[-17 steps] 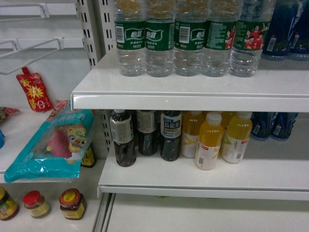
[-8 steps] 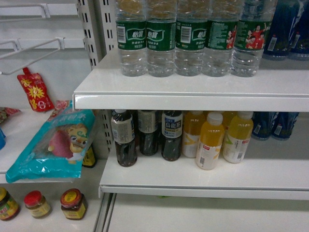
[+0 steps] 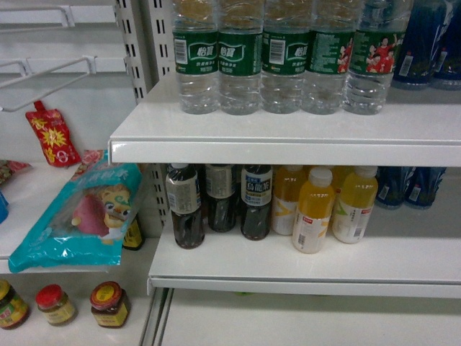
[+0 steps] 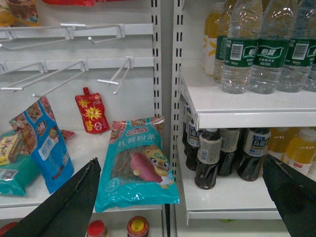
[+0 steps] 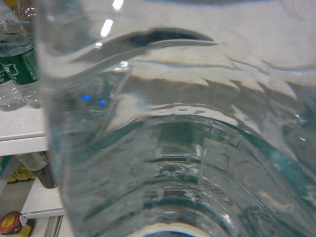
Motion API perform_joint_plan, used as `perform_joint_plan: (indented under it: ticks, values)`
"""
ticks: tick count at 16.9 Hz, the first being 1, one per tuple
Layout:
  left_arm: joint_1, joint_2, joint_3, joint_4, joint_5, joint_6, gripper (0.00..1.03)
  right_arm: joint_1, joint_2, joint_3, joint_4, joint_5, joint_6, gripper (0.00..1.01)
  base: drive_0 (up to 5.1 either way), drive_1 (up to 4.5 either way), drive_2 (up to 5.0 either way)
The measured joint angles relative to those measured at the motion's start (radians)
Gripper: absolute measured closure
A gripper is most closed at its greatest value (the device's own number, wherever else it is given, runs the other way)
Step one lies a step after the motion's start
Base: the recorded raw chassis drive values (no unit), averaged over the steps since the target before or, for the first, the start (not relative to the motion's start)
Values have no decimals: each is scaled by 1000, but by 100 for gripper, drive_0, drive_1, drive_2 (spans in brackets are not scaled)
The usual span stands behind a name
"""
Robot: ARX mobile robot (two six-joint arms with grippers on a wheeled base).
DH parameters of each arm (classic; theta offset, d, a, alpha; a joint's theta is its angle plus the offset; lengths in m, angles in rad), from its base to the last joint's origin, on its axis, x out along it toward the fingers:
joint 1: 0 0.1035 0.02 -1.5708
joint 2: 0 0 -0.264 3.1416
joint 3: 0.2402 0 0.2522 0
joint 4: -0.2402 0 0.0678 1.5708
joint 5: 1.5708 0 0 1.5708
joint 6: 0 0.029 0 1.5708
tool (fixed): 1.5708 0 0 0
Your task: Move water from second to third shelf
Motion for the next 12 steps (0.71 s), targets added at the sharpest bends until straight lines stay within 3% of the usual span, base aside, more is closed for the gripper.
perform_joint_plan:
  ticks: [11,12]
  values:
    - [0,0,0,0,0,0,5,0,0,0,0,0,0,58,0,0,0]
    - [0,0,0,0,0,0,5,-3,0,-16,57,-5,-11,58,0,0,0]
